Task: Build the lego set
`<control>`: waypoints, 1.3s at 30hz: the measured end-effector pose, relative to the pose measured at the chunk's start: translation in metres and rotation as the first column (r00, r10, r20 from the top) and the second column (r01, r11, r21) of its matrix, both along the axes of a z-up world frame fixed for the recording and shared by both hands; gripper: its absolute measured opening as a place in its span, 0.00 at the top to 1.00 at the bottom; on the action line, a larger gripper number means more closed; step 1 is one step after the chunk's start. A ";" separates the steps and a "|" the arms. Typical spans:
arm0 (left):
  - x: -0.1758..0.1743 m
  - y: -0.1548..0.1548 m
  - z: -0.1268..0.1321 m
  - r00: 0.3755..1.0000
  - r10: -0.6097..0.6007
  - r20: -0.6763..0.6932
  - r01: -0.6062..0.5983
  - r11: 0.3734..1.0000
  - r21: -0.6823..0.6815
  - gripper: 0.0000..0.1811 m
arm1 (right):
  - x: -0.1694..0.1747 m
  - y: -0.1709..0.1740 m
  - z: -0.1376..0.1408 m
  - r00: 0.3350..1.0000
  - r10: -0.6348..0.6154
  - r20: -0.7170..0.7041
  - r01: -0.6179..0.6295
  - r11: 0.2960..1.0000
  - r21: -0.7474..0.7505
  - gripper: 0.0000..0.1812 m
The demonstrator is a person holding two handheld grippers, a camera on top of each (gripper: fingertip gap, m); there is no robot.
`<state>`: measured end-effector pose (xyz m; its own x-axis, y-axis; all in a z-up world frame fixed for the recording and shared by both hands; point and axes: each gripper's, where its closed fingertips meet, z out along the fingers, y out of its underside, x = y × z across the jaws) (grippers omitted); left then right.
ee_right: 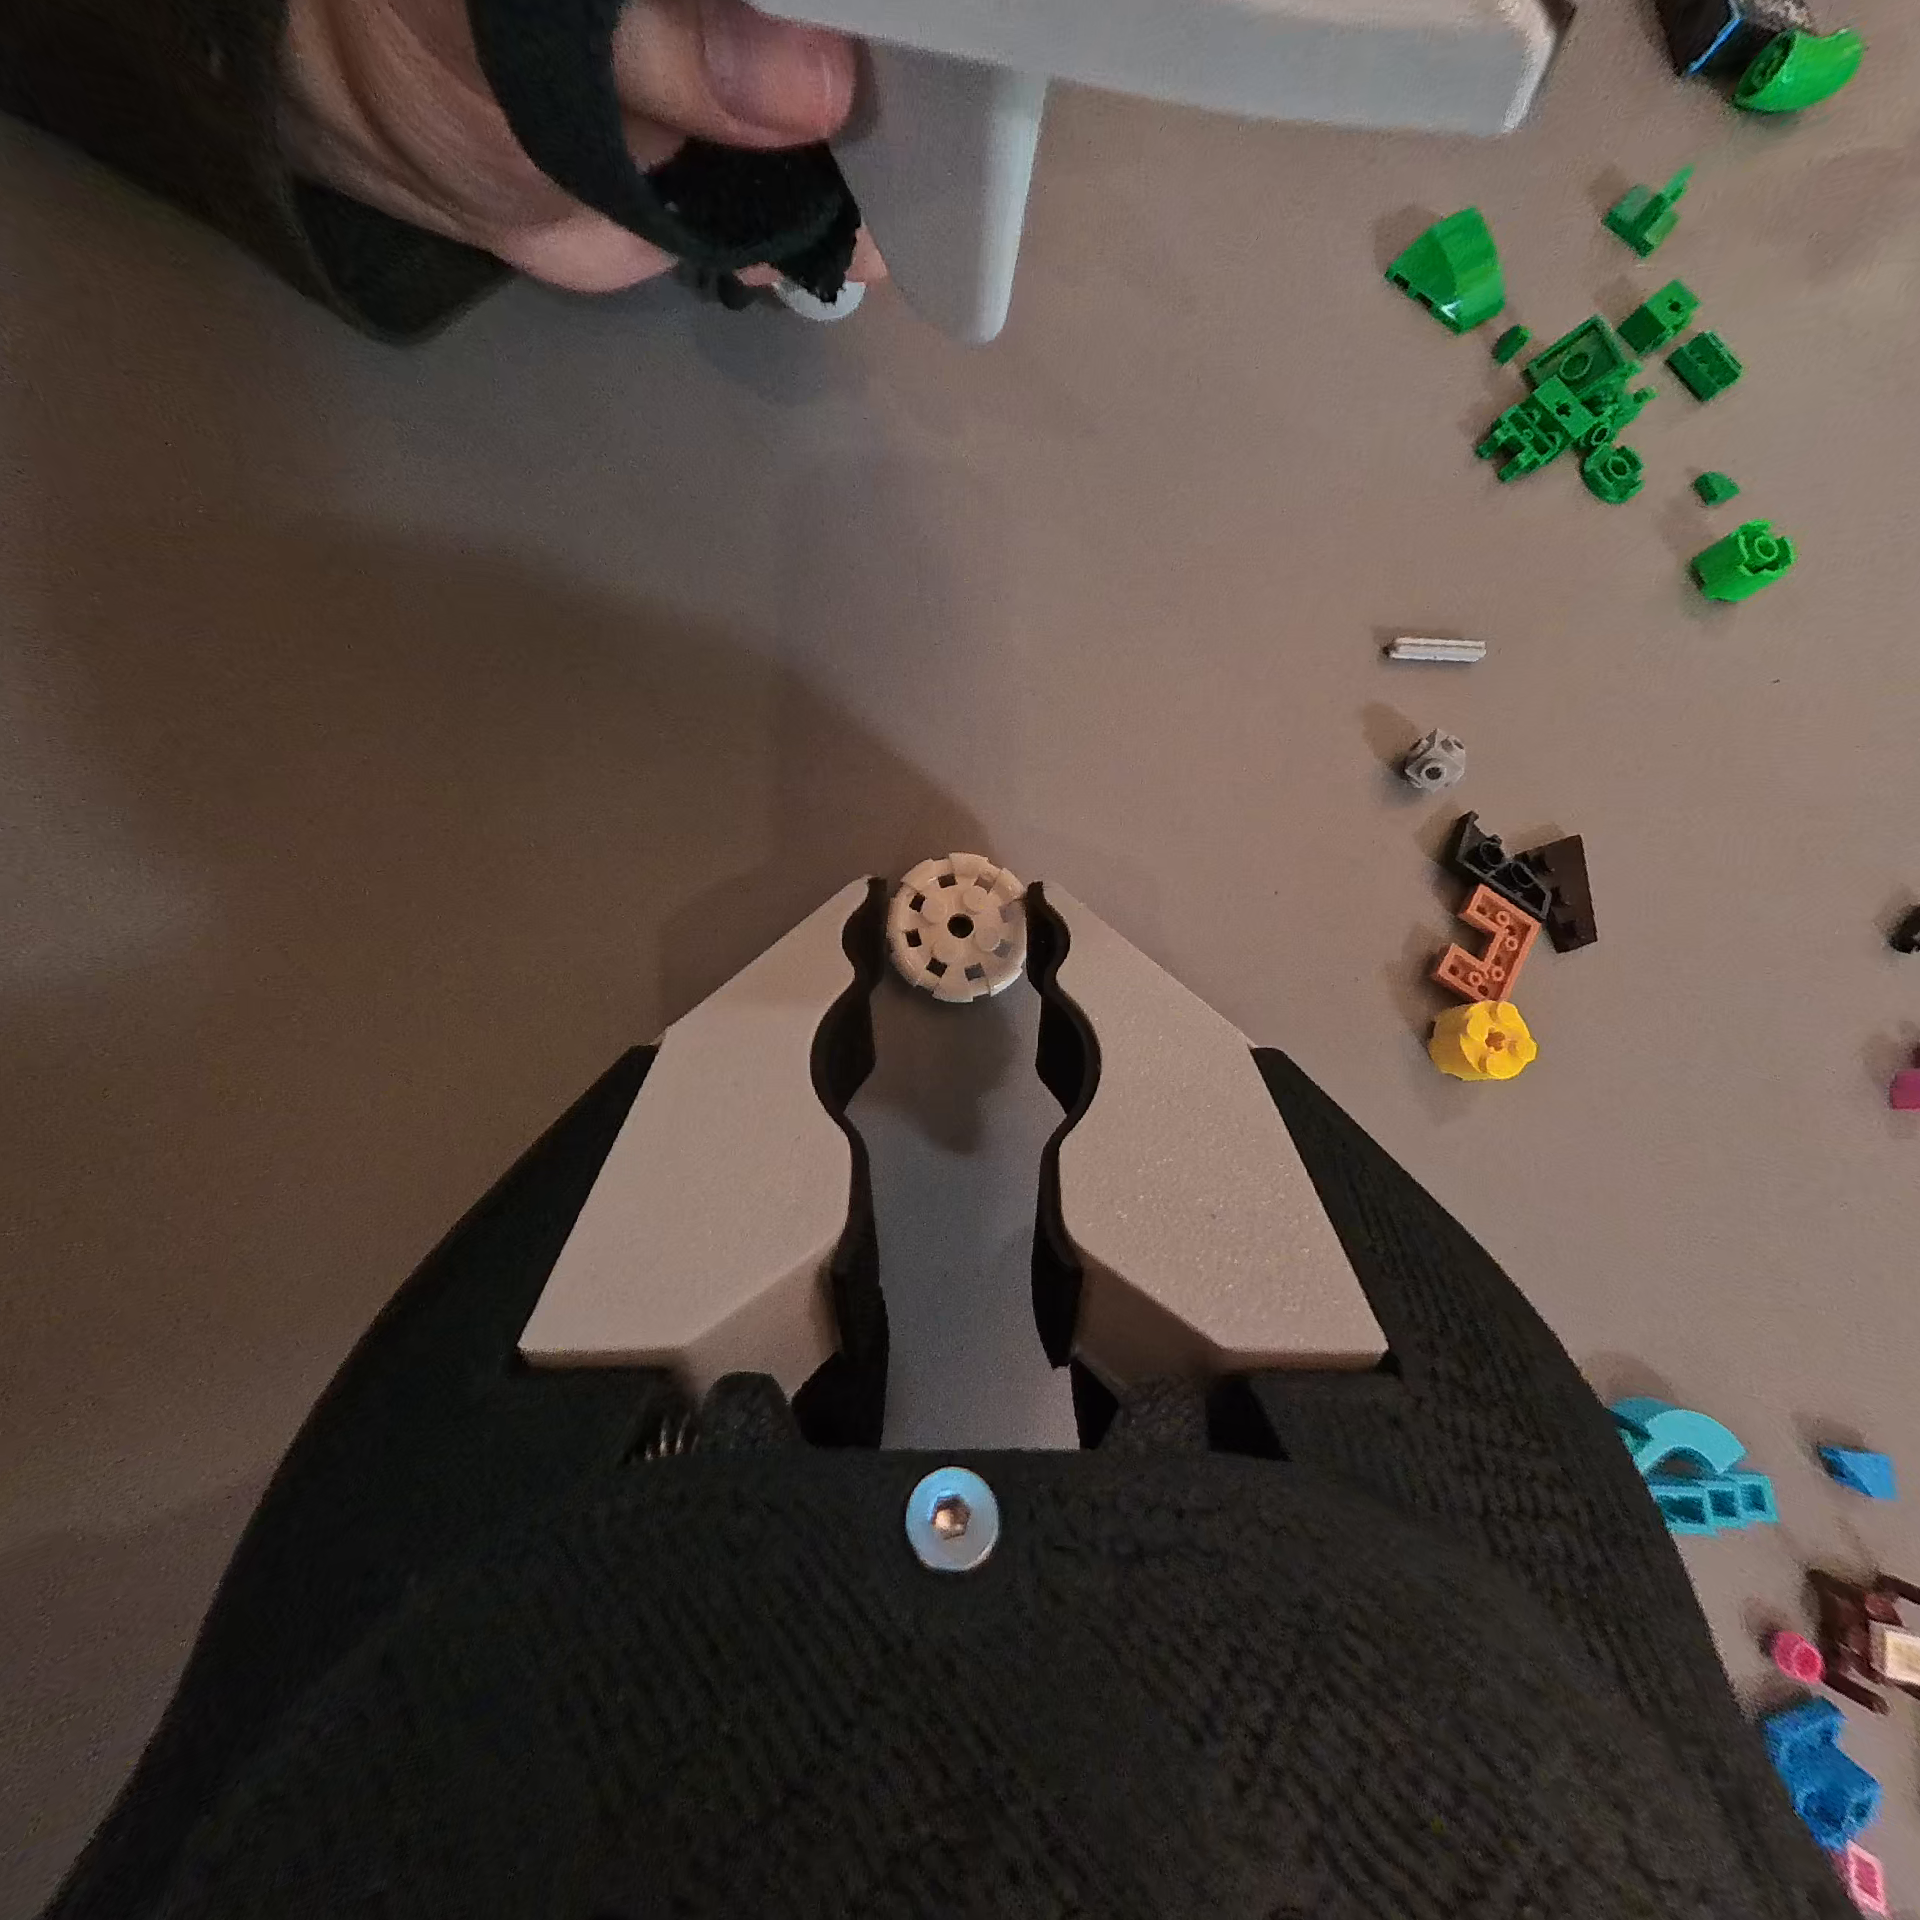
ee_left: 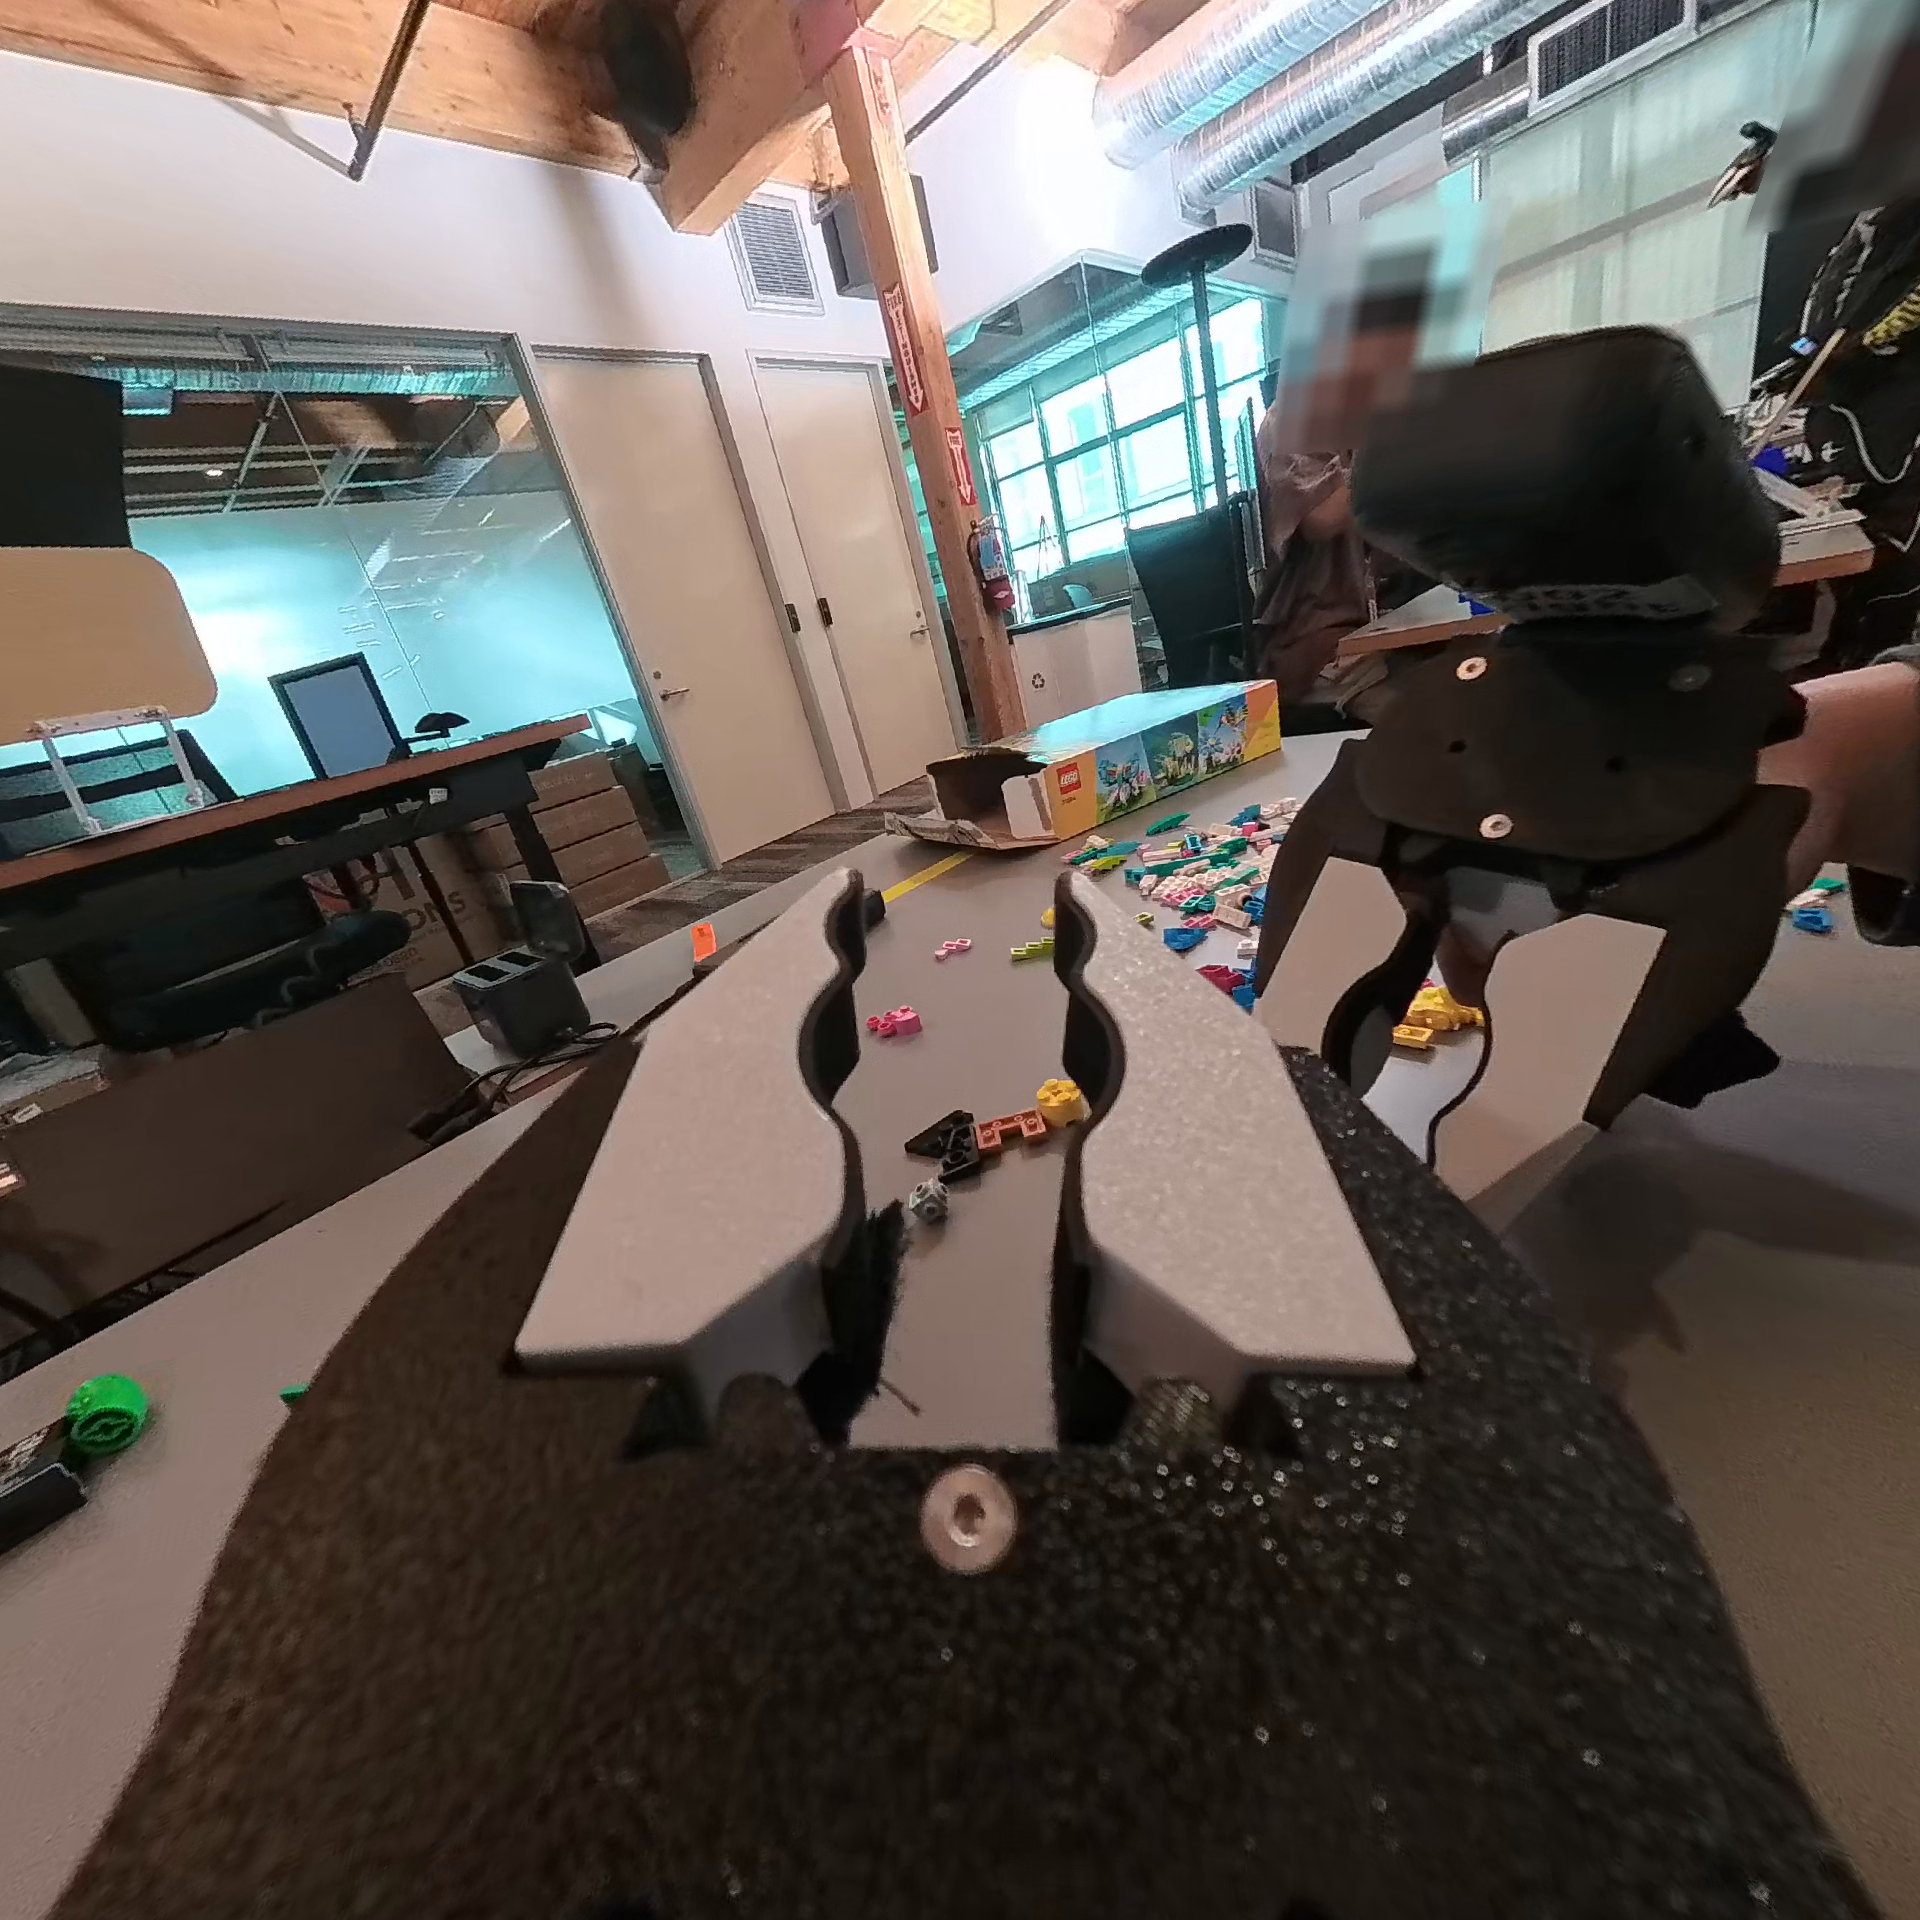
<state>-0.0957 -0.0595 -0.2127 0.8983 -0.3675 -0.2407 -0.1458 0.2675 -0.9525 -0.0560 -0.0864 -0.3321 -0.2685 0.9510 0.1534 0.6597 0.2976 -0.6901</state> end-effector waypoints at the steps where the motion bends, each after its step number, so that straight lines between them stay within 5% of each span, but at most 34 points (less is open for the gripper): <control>1: 0.000 0.000 0.000 1.000 0.000 0.000 0.000 1.000 0.000 0.82 | 0.000 0.000 0.000 1.000 -0.002 -0.001 0.002 1.000 -0.003 0.86; 6: 0.001 -0.001 0.001 1.000 -0.003 -0.001 0.003 1.000 0.003 0.82 | 0.000 0.005 0.005 0.999 -0.019 -0.038 0.020 0.999 0.025 0.86; 11: 0.007 -0.001 -0.001 0.990 -0.103 0.094 0.112 0.989 -0.095 0.78 | -0.005 0.018 0.041 0.976 -0.014 -0.216 0.077 0.954 0.289 0.85; 15: 0.027 -0.008 -0.011 0.915 -0.304 0.265 0.372 0.890 -0.263 0.81 | -0.006 0.018 0.072 0.941 0.084 -0.328 0.125 0.814 0.567 0.86; 19: 0.043 -0.014 -0.029 0.851 -0.402 0.338 0.513 0.774 -0.371 0.82 | -0.007 0.011 0.088 0.915 0.168 -0.367 0.144 0.714 0.685 0.86; 23: 0.048 -0.016 -0.032 0.841 -0.426 0.334 0.531 0.767 -0.359 0.97 | -0.008 0.009 0.093 0.906 0.203 -0.372 0.153 0.660 0.736 0.86; 34: 0.043 -0.017 -0.019 0.791 -0.452 0.414 0.584 0.758 -0.289 0.99 | -0.012 0.004 0.096 0.902 0.249 -0.354 0.151 0.586 0.796 0.86; 39: 0.038 -0.016 -0.017 0.828 -0.444 0.343 0.542 0.791 -0.284 0.99 | -0.010 0.009 0.100 0.884 0.194 -0.425 0.187 0.686 0.703 0.83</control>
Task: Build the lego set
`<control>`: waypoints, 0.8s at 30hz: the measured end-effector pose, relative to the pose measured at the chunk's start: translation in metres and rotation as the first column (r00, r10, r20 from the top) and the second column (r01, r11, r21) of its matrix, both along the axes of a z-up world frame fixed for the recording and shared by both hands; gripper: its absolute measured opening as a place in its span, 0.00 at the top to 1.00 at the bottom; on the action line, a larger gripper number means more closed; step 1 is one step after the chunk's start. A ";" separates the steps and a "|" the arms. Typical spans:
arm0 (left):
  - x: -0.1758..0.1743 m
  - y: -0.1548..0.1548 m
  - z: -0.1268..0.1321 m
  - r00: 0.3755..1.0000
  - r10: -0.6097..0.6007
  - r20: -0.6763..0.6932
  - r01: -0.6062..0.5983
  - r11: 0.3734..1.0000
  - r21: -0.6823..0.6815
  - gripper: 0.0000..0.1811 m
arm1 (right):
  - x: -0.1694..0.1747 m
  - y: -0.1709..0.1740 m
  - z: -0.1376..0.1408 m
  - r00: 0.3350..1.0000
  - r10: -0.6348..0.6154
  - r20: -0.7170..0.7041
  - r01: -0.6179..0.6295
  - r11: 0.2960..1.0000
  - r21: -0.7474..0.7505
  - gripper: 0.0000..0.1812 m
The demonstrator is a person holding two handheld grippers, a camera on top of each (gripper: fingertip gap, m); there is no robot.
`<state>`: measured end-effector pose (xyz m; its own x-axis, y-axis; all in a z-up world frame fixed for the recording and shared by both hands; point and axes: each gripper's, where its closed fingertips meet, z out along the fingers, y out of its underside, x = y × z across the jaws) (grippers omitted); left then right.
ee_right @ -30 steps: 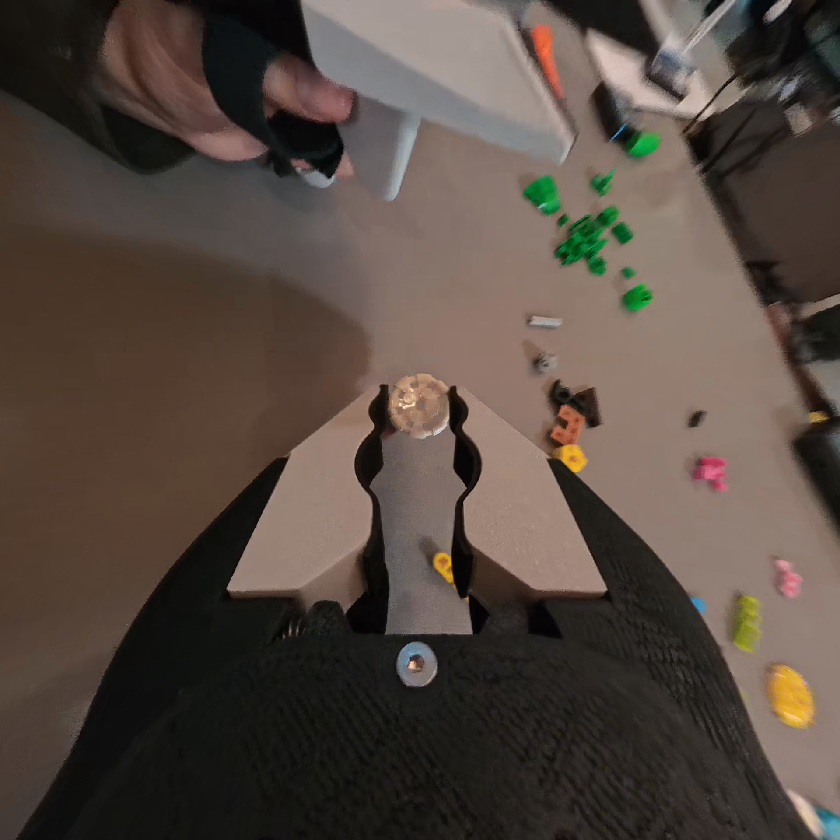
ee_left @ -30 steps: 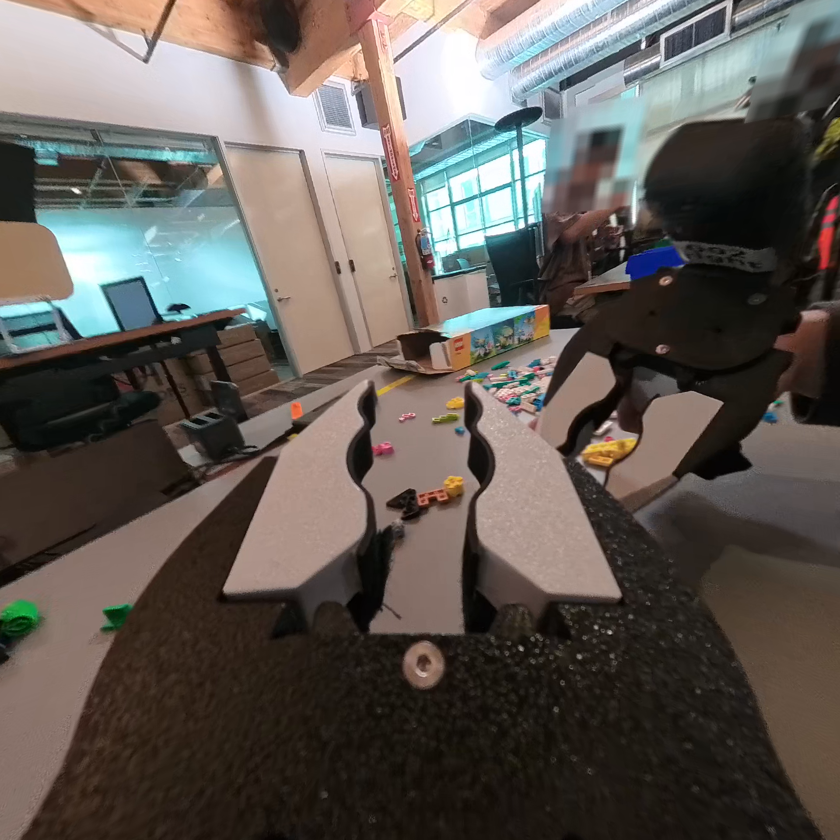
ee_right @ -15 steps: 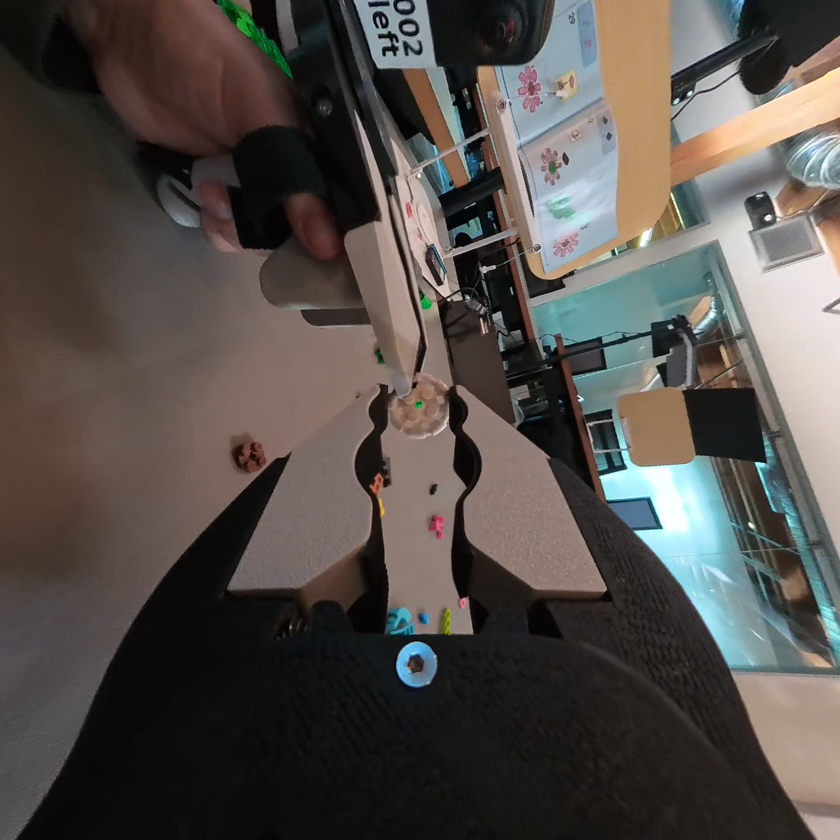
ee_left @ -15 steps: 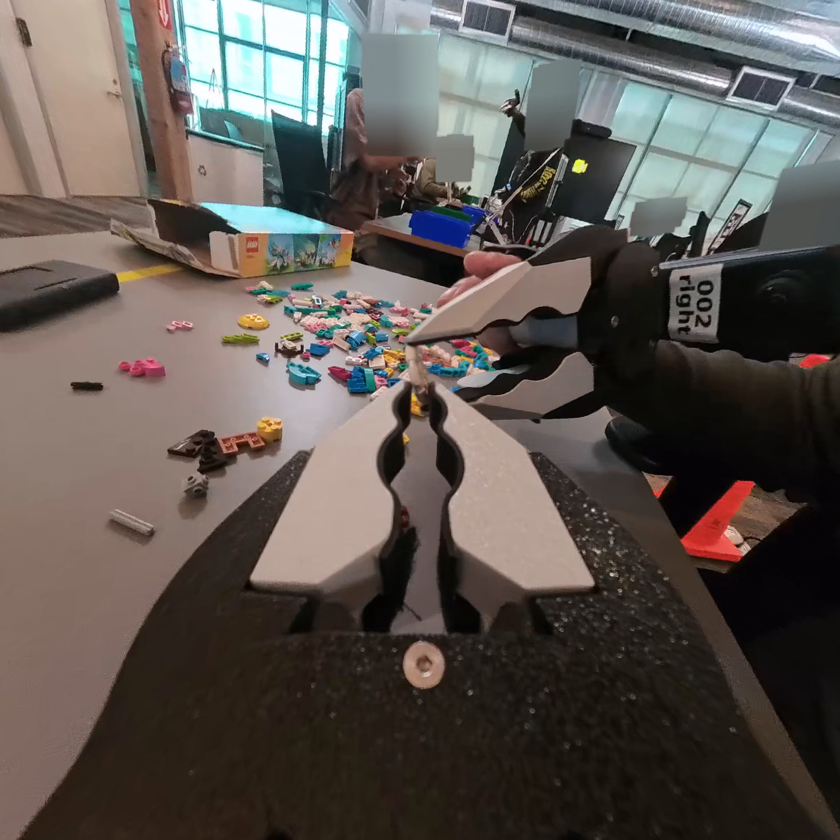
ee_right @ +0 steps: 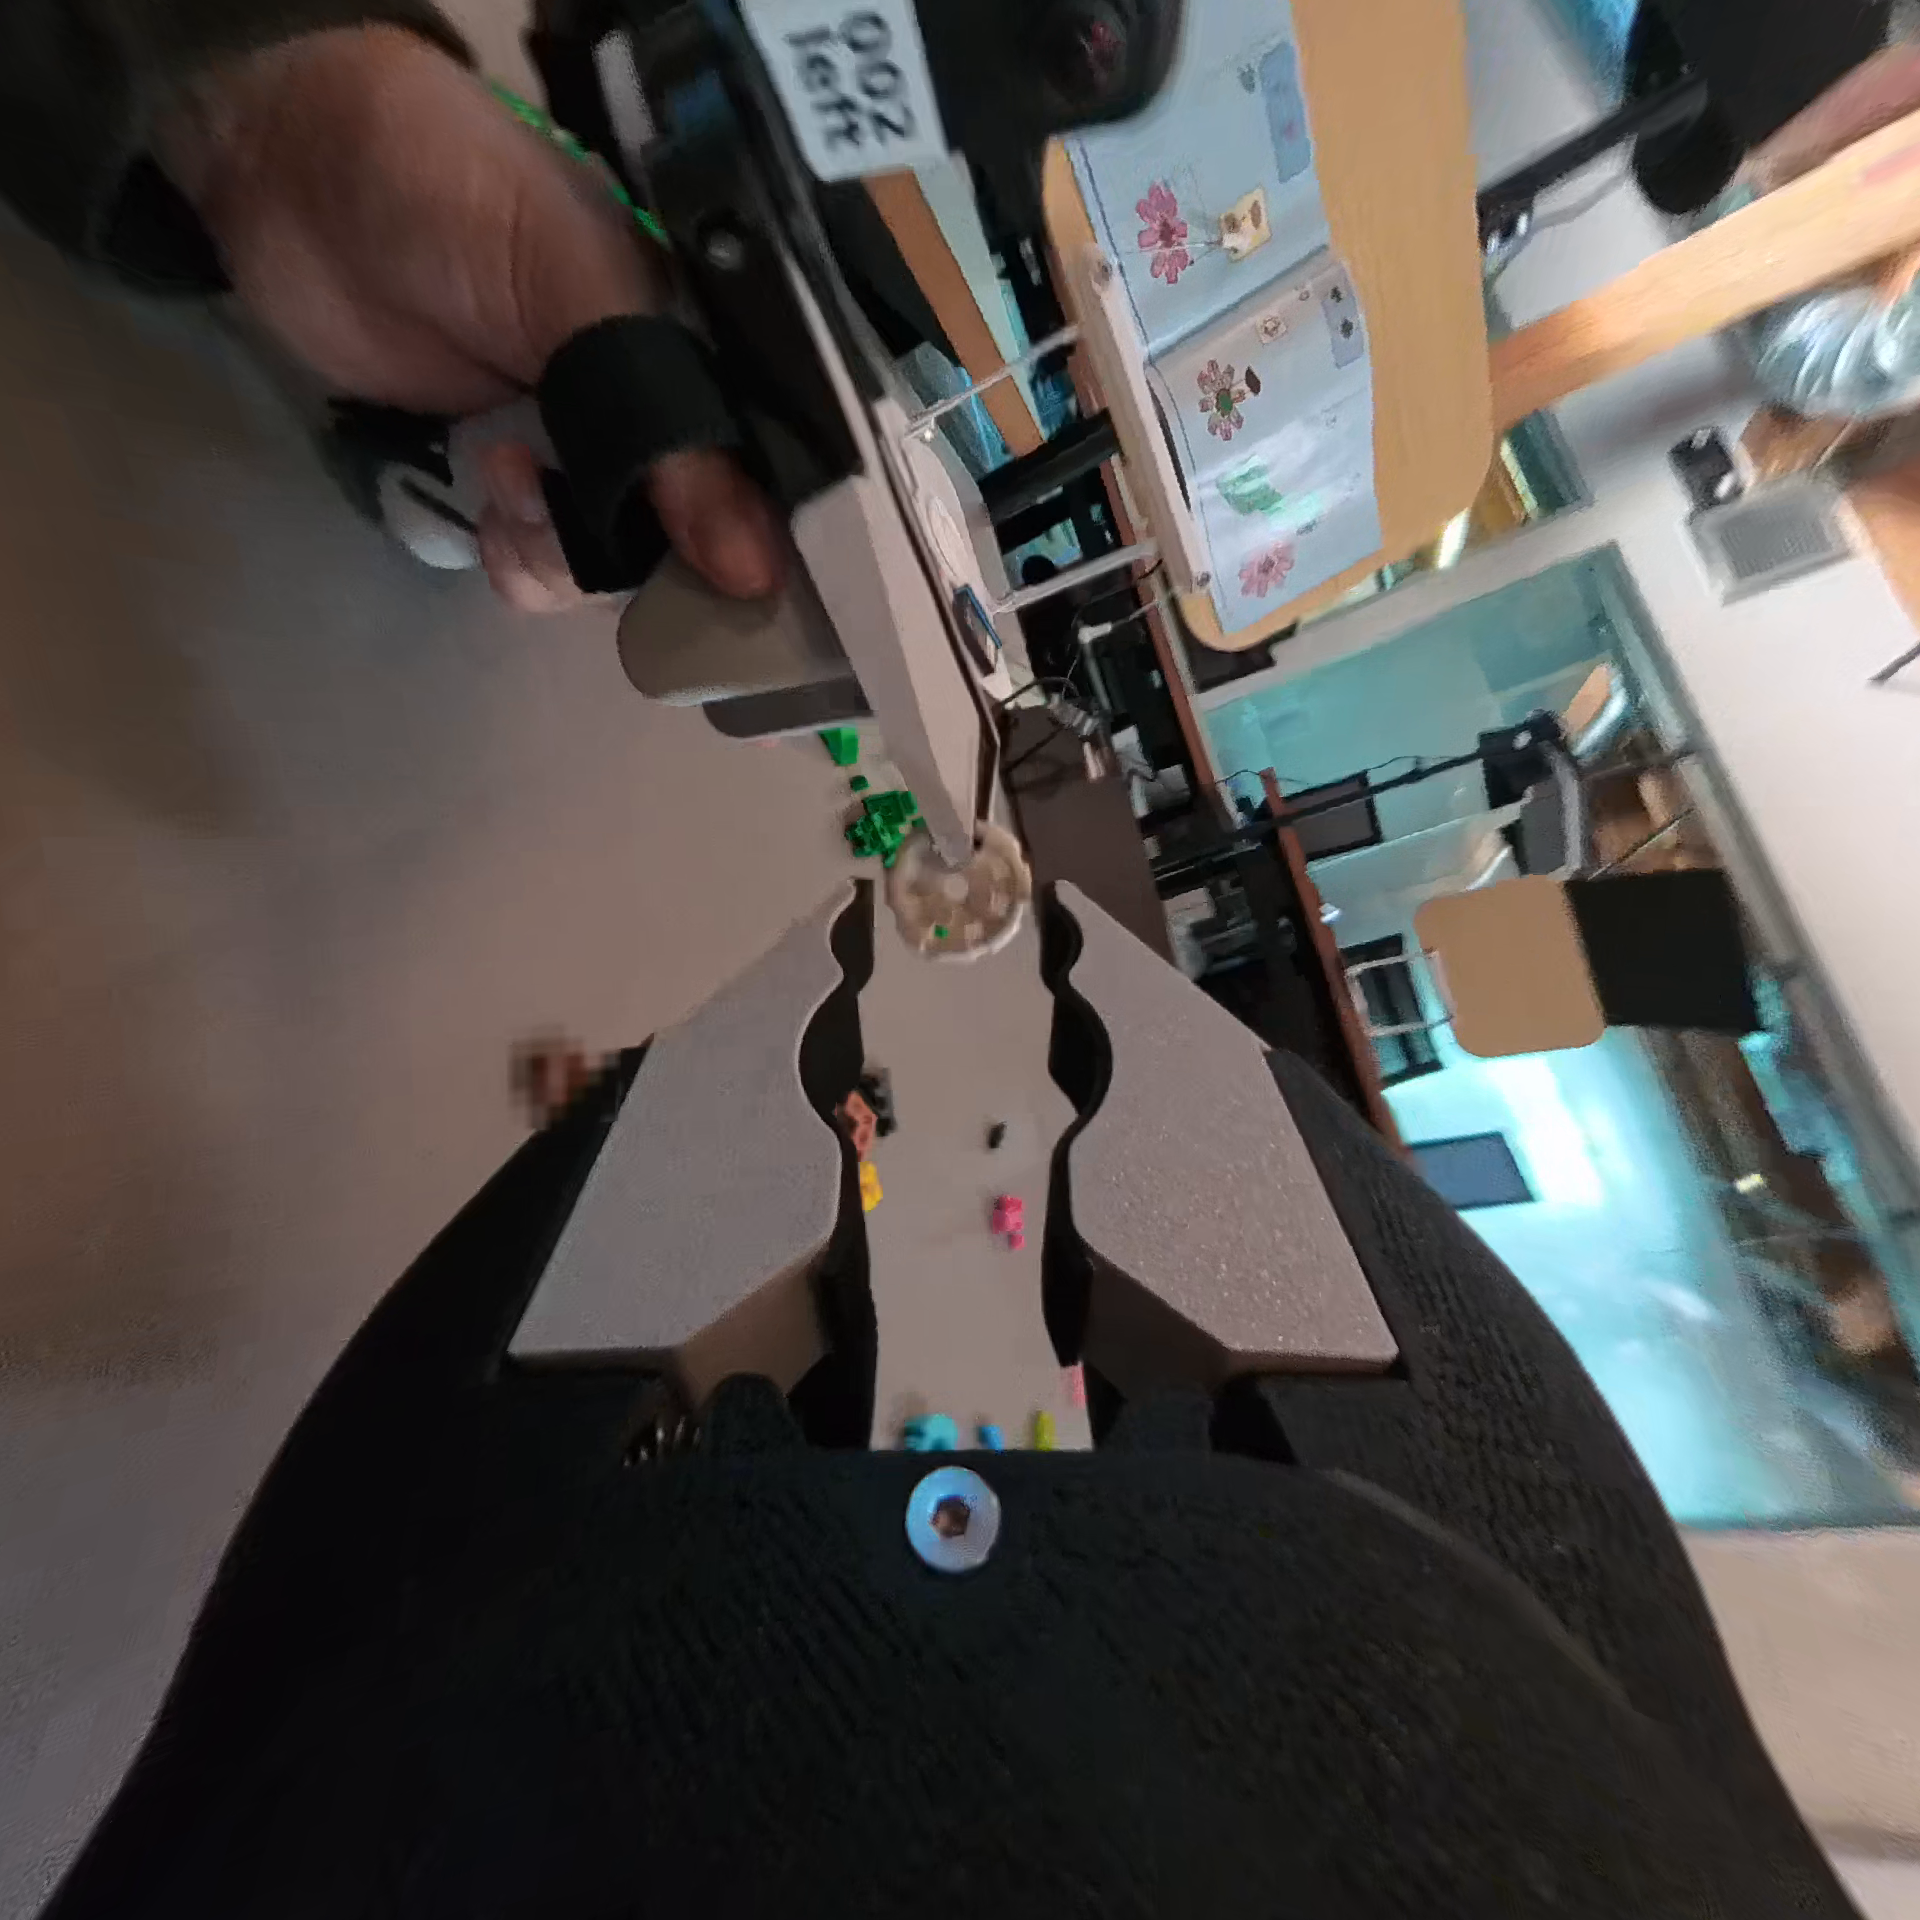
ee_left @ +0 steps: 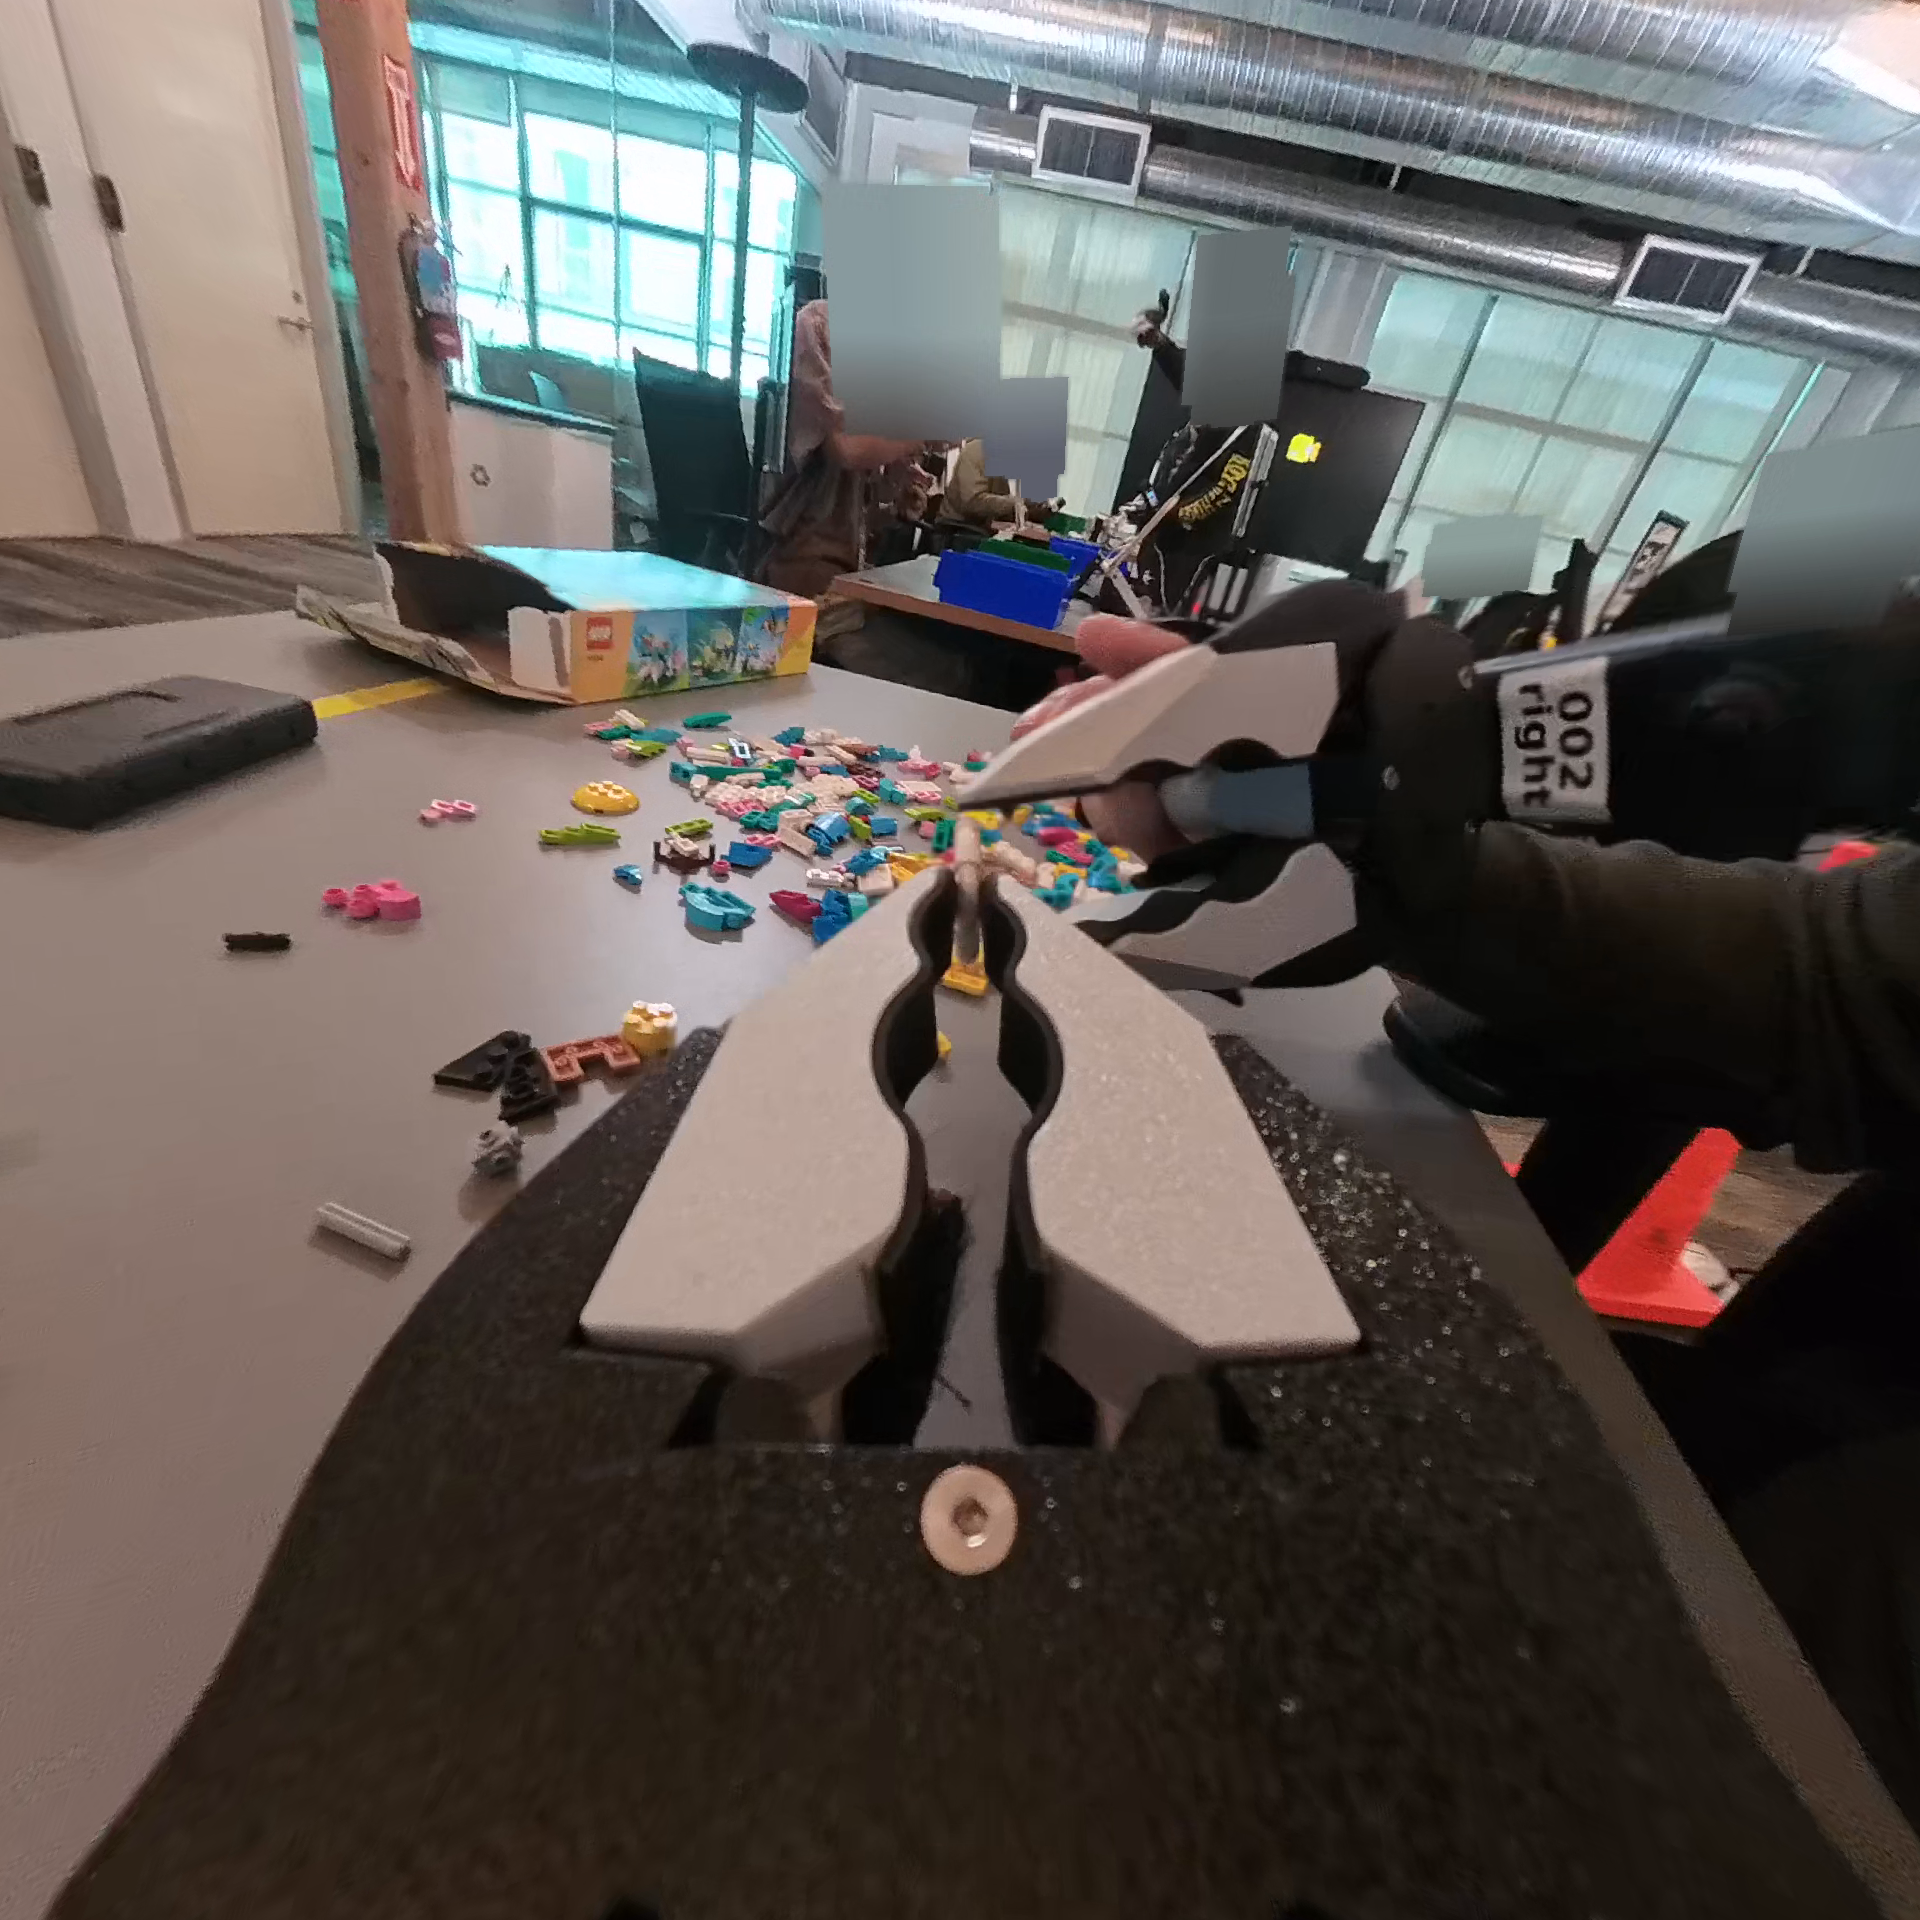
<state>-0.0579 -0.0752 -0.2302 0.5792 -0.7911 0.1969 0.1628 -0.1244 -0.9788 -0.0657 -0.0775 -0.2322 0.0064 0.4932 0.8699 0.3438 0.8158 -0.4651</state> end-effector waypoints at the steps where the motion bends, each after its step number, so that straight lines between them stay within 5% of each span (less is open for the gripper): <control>1: -0.002 0.000 0.002 1.000 0.013 -0.001 -0.013 1.000 0.018 0.99 | 0.002 0.004 0.000 1.000 -0.008 -0.013 0.007 0.998 -0.069 0.81; 4: -0.012 0.004 0.009 0.997 0.074 0.008 -0.074 0.996 0.052 0.99 | 0.007 0.011 -0.012 1.000 0.008 -0.025 -0.017 0.907 -0.421 0.81; 7: -0.024 0.009 0.013 0.989 0.145 0.015 -0.146 0.986 0.078 0.99 | 0.011 -0.007 -0.052 0.984 0.139 0.114 0.017 0.561 -0.828 0.80; 8: -0.028 0.010 0.014 0.985 0.175 0.000 -0.175 0.979 0.101 0.99 | 0.013 -0.009 -0.065 0.973 0.151 0.177 0.073 0.523 -0.849 0.79; 11: -0.036 0.011 0.016 0.962 0.257 -0.087 -0.234 0.948 0.214 0.99 | 0.019 -0.006 -0.095 0.929 0.129 0.346 0.191 0.634 -0.749 0.82; 15: -0.037 0.003 0.018 0.876 0.386 -0.290 -0.219 0.854 0.472 0.99 | 0.015 -0.001 -0.103 0.917 0.092 0.389 0.246 0.638 -0.730 0.84; 20: -0.025 -0.011 -0.006 0.648 0.544 -0.533 0.004 0.697 0.717 0.99 | 0.012 -0.004 -0.105 0.917 0.112 0.383 0.244 0.602 -0.760 0.90; 24: -0.011 -0.016 -0.026 0.577 0.526 -0.624 0.143 0.687 0.712 0.99 | 0.017 -0.002 -0.104 0.907 0.093 0.412 0.259 0.648 -0.716 0.92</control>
<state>-0.0688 -0.0913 -0.2559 0.3794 -0.3374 -0.8615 -0.7105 0.4902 -0.5049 -0.0492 -0.0794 -0.3358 -0.1567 0.9778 0.1393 0.6778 0.2091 -0.7049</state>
